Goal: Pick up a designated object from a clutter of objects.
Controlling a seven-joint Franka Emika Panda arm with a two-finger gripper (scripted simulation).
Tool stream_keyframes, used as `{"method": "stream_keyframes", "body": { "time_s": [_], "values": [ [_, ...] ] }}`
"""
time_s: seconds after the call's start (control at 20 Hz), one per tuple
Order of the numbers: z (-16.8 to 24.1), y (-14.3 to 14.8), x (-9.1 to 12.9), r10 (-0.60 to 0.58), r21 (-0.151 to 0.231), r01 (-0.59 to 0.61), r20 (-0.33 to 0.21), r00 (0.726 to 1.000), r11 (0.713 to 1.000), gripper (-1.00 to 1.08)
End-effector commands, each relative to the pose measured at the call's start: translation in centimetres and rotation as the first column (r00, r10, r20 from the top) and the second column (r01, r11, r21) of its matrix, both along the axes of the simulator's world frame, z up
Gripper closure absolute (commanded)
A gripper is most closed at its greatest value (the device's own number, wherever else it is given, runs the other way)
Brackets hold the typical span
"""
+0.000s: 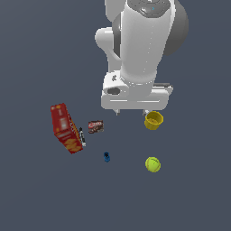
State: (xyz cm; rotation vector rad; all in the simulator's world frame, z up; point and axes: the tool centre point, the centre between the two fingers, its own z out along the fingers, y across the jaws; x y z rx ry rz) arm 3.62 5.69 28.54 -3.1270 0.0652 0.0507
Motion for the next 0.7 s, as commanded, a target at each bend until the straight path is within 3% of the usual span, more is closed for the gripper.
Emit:
{"method": "stream_keyframes", "body": {
  "time_s": [0.0,0.65],
  "values": [
    [-1.3,0.9,1.2,-0.024,-0.002,0.024,0.002,1.0,1.0,-0.92],
    [-11.0,7.0,7.8,-0.179,-0.013,0.18,0.019,0.984,0.984,-0.92]
  ]
}}
